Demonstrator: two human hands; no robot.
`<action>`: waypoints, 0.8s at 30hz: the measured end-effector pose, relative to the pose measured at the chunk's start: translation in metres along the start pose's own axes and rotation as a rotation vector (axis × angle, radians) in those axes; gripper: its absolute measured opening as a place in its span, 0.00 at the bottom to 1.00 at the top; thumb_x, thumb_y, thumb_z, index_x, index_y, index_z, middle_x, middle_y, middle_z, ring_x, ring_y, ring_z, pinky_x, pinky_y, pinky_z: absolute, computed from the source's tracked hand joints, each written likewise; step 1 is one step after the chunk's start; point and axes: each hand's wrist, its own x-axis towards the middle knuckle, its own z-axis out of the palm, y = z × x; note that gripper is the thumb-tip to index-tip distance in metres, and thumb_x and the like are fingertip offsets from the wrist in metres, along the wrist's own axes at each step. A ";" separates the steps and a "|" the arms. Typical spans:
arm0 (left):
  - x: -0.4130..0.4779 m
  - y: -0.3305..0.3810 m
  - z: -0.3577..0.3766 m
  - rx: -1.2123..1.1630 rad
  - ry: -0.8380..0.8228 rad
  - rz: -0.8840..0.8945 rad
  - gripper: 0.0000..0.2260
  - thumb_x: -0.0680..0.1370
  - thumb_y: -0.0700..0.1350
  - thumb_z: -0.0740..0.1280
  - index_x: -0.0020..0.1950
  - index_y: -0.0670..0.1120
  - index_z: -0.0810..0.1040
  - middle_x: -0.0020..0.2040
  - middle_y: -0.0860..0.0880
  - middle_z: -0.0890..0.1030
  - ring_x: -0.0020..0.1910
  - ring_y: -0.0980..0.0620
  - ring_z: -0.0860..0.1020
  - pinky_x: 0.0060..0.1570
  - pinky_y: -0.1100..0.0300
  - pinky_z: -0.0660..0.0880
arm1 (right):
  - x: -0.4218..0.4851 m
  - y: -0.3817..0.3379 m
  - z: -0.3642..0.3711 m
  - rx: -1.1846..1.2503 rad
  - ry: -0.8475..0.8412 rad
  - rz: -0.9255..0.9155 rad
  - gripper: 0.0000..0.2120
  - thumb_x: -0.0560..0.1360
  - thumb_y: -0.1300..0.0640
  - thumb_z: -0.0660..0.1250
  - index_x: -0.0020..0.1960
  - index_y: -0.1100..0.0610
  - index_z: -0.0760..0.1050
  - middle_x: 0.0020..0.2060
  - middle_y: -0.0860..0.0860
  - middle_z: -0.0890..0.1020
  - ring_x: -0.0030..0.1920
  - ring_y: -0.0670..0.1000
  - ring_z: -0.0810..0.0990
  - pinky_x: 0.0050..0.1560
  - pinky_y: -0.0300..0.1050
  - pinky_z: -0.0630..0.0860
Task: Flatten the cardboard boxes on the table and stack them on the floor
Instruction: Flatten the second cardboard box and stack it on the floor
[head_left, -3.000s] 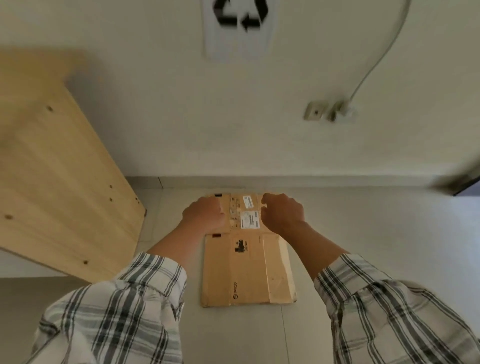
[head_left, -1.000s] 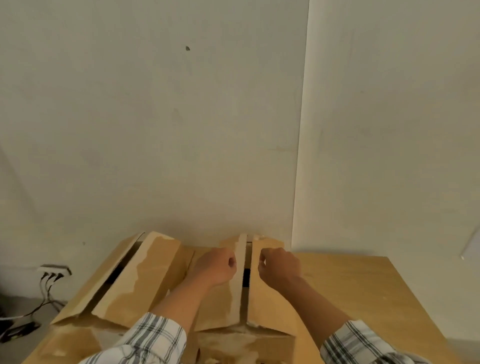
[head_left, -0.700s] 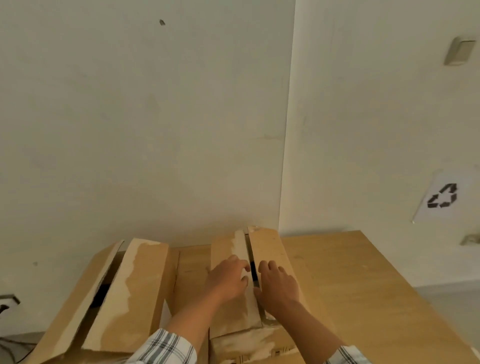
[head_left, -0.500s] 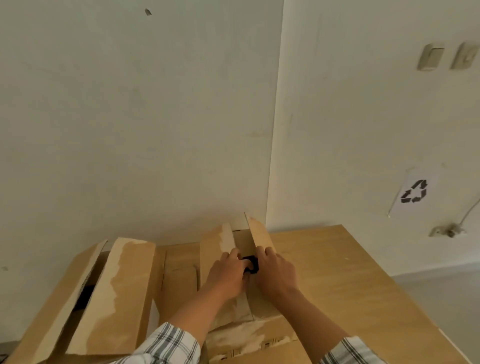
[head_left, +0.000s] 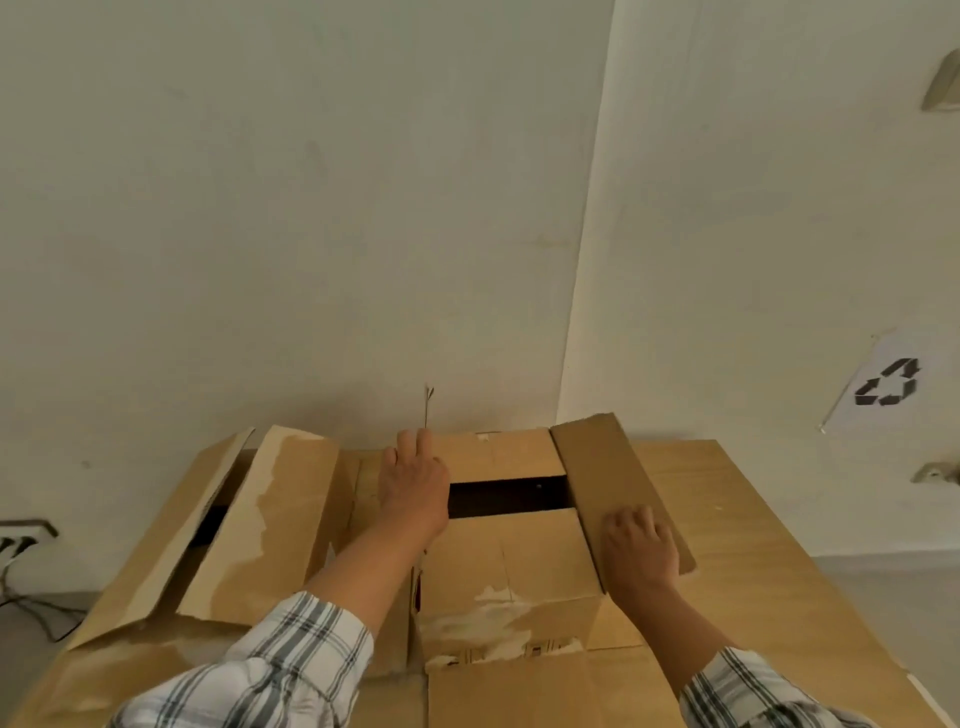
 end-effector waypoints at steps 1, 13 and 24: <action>-0.001 -0.006 0.002 -0.030 -0.020 -0.023 0.14 0.75 0.40 0.71 0.60 0.44 0.78 0.68 0.44 0.63 0.62 0.43 0.65 0.56 0.53 0.69 | 0.001 -0.001 0.006 0.079 -0.022 0.008 0.24 0.80 0.56 0.61 0.74 0.56 0.60 0.71 0.53 0.66 0.70 0.55 0.62 0.64 0.47 0.69; -0.032 -0.012 0.073 -0.522 -0.349 -0.131 0.12 0.80 0.41 0.62 0.62 0.46 0.75 0.60 0.46 0.78 0.57 0.47 0.76 0.51 0.56 0.72 | 0.031 -0.012 0.006 0.385 -0.153 -0.007 0.23 0.82 0.53 0.49 0.77 0.48 0.53 0.64 0.59 0.72 0.61 0.64 0.75 0.56 0.56 0.74; -0.009 -0.028 0.058 -1.029 -0.510 -0.444 0.25 0.85 0.54 0.51 0.79 0.42 0.61 0.76 0.40 0.66 0.74 0.40 0.65 0.70 0.47 0.65 | 0.046 -0.010 -0.046 0.930 -0.275 0.109 0.24 0.83 0.44 0.48 0.70 0.57 0.68 0.69 0.62 0.69 0.66 0.64 0.69 0.66 0.60 0.67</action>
